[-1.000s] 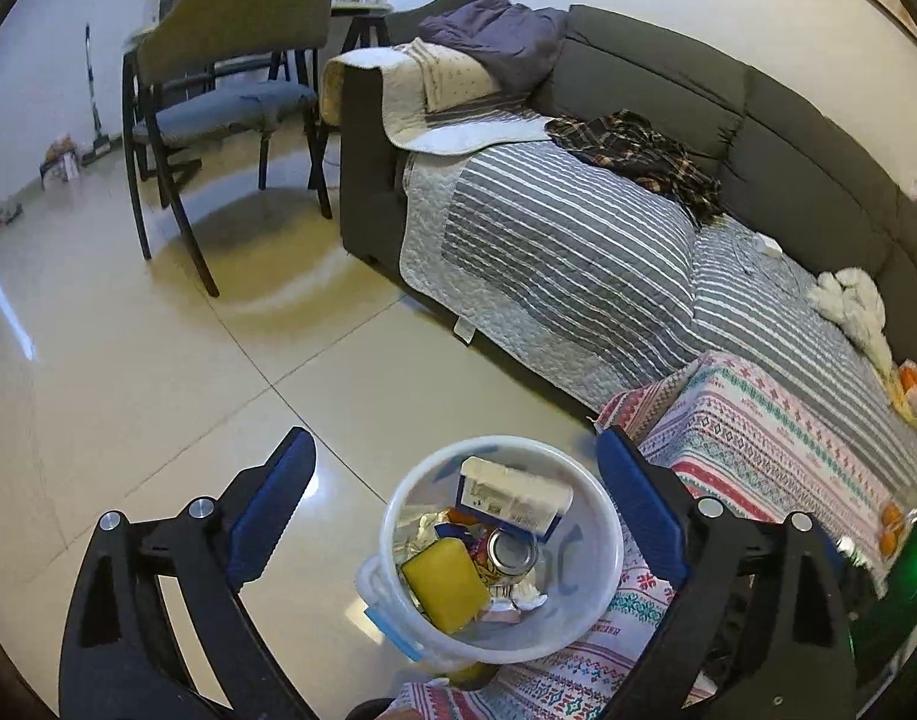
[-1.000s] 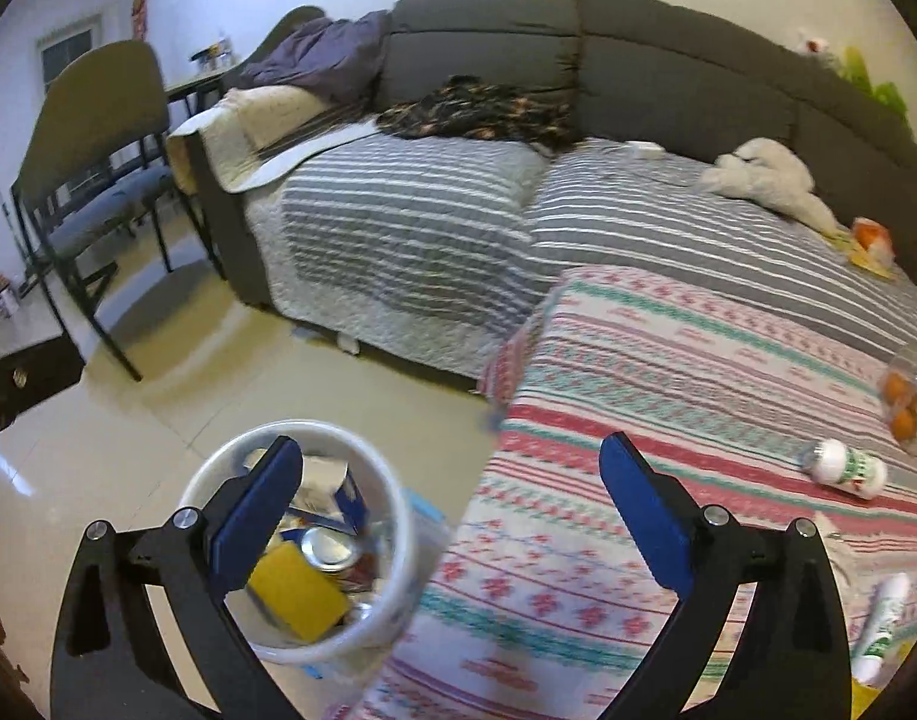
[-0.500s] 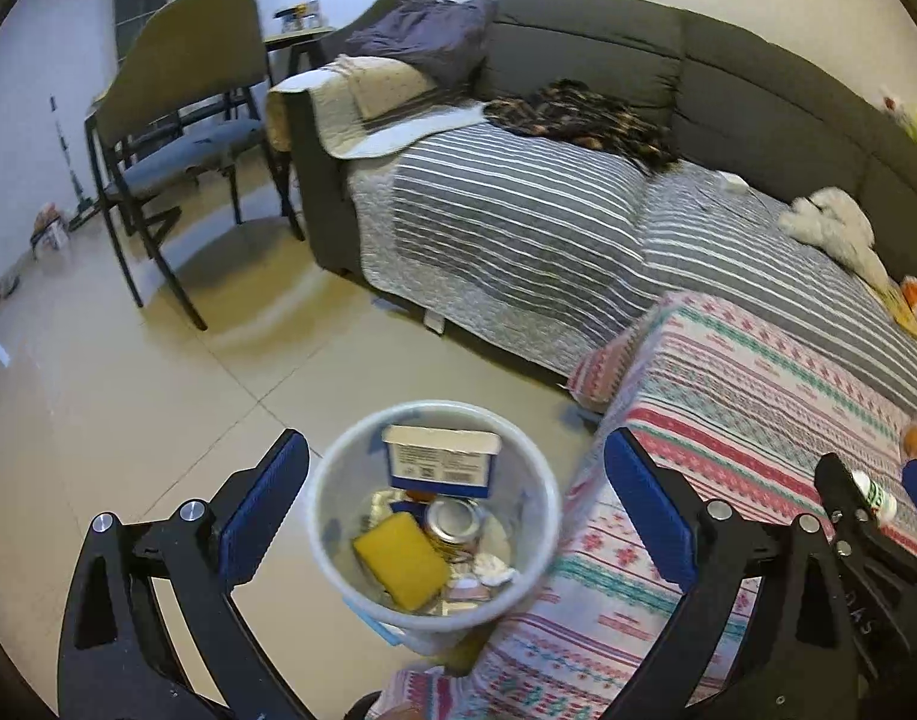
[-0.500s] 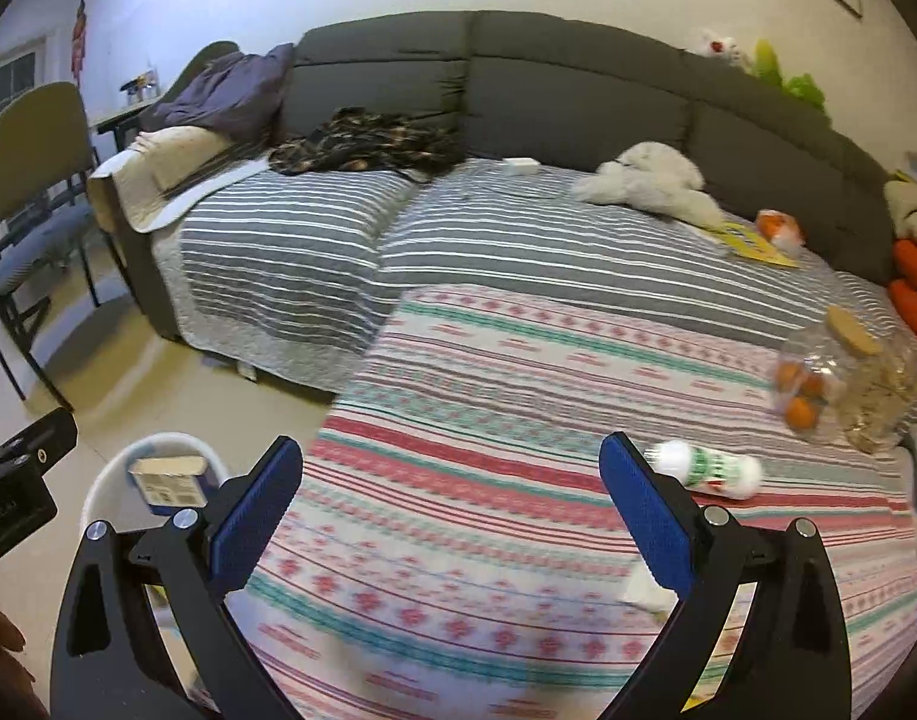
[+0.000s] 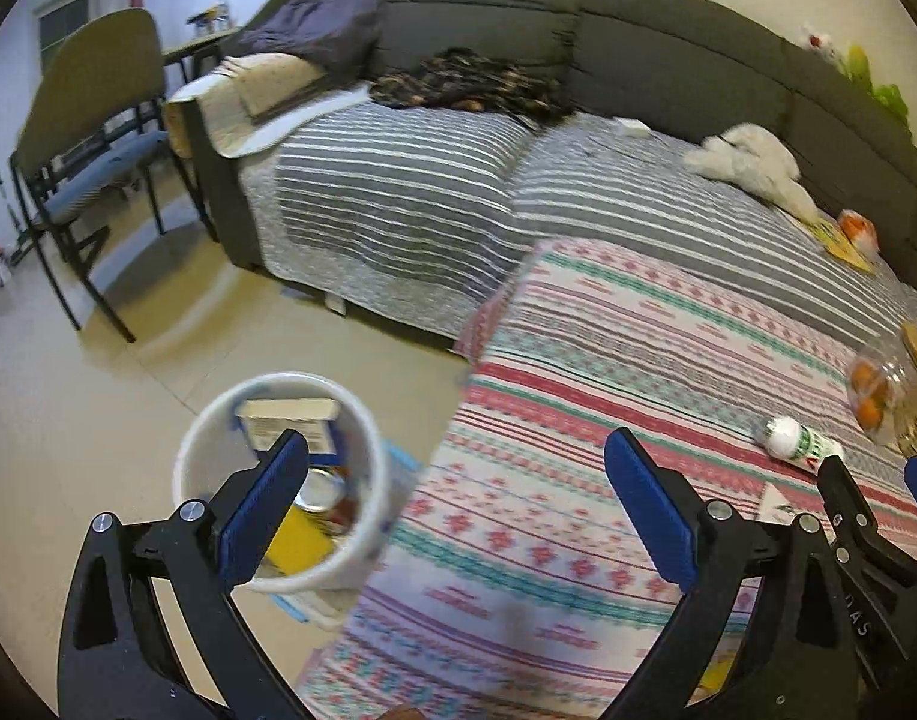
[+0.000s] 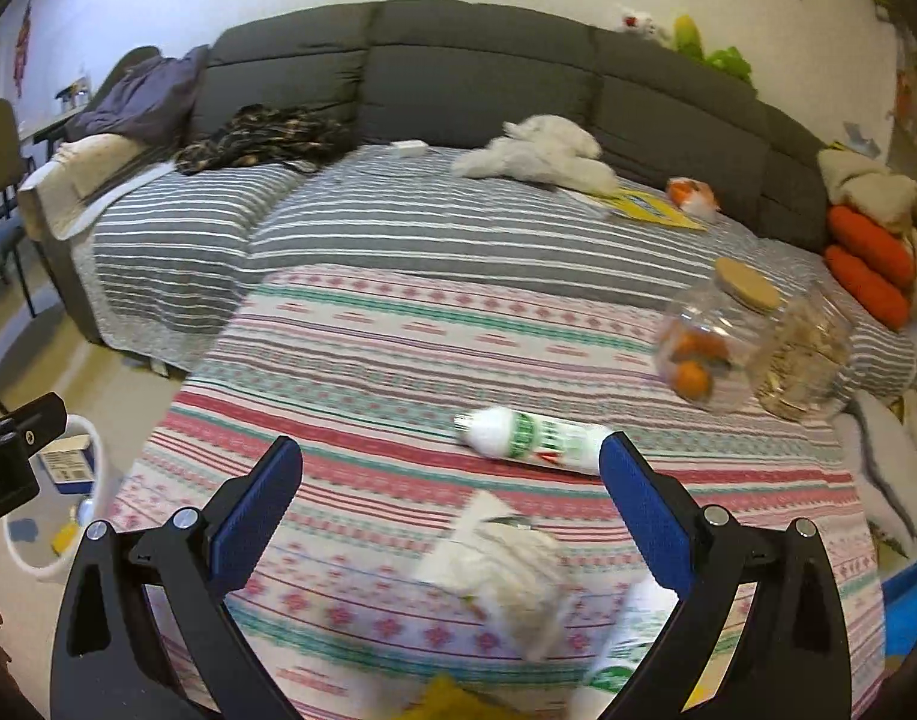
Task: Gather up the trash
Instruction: 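Move both tools back over the table toward the paper and bottles, then grasp the grey paper wrapper with the left tool while the right tool grasps the yellow snack packet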
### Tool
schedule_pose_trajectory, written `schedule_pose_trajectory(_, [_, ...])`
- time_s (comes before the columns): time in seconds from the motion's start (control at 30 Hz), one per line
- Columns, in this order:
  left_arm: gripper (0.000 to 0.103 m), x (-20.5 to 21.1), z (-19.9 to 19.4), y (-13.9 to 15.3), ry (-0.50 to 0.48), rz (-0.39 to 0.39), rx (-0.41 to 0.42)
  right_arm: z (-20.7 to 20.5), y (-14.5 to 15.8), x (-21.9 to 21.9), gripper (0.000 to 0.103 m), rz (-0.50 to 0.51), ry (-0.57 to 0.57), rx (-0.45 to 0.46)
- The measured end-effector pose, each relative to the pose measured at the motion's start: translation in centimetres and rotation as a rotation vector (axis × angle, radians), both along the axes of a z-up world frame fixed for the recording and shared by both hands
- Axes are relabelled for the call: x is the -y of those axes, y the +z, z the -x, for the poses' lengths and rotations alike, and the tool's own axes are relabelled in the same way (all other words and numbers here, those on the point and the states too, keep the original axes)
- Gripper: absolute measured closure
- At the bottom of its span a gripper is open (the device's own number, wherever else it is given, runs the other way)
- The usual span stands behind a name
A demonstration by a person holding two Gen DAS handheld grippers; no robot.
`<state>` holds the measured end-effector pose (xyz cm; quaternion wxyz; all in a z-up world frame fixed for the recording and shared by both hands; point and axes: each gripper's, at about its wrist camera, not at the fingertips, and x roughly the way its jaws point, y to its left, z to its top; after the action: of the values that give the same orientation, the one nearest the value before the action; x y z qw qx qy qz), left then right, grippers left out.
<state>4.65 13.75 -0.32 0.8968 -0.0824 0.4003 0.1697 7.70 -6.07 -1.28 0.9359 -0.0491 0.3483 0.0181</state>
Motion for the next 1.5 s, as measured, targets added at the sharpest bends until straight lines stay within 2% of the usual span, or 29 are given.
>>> schedule_pose_trajectory(0.23, [0.008,5.0,-2.4,-1.6,-0.062,0.031,-0.049,-0.2,-0.9,5.5,0.007,0.001,-0.072,-0.021])
schedule_pose_trajectory(0.47, [0.008,10.3,-3.9,-3.4,-0.138,0.022,-0.093,-0.5,-1.8,10.9,0.007,-0.018,-0.155,-0.036])
schedule_pose_trajectory(0.73, [0.008,16.0,-5.7,-7.1,-0.199,0.067,-0.222,-1.4,-2.4,17.7,0.007,-0.07,-0.275,-0.075])
schedule_pose_trajectory(0.87, [0.008,18.8,-6.8,-9.2,-0.183,0.091,-0.298,-1.6,-2.5,20.9,0.007,-0.091,-0.328,-0.088])
schedule_pose_trajectory(1.0, [0.008,20.9,-8.0,-10.6,-0.172,0.112,-0.348,-1.7,-2.8,23.0,0.007,-0.103,-0.348,-0.107])
schedule_pose_trajectory(1.07, [0.01,22.3,-8.7,-11.2,-0.192,0.095,-0.365,-1.7,-3.2,23.7,0.007,-0.101,-0.341,-0.13])
schedule_pose_trajectory(1.1, [0.021,22.7,-8.8,-11.5,-0.213,0.078,-0.376,-1.7,-3.3,23.8,0.007,-0.1,-0.336,-0.138])
schedule_pose_trajectory(1.13, [0.027,23.3,-9.0,-12.0,-0.243,0.062,-0.397,-1.6,-3.5,23.9,0.007,-0.097,-0.329,-0.149])
schedule_pose_trajectory(1.17, [0.027,23.5,-9.0,-12.1,-0.256,0.049,-0.394,-1.4,-3.6,24.0,0.007,-0.094,-0.32,-0.157])
schedule_pose_trajectory(1.27, [0.043,23.4,-8.8,-11.8,-0.322,0.058,-0.362,-1.0,-3.7,24.1,0.007,-0.117,-0.266,-0.196])
schedule_pose_trajectory(1.3, [0.056,23.0,-8.6,-11.5,-0.34,0.078,-0.349,-0.9,-3.7,24.0,0.007,-0.14,-0.237,-0.211])
schedule_pose_trajectory(1.33, [0.063,22.6,-8.5,-11.3,-0.348,0.095,-0.343,-0.7,-3.6,23.9,0.007,-0.164,-0.207,-0.221])
schedule_pose_trajectory(1.43, [0.075,20.7,-8.1,-10.5,-0.361,0.14,-0.328,0.0,-3.0,22.8,0.007,-0.219,-0.053,-0.23])
schedule_pose_trajectory(1.47, [0.076,19.9,-7.8,-10.0,-0.361,0.141,-0.313,0.3,-2.9,22.1,0.007,-0.216,-0.002,-0.229])
schedule_pose_trajectory(1.5, [0.078,19.1,-7.6,-9.3,-0.36,0.136,-0.295,0.8,-2.7,20.8,0.007,-0.194,0.096,-0.222])
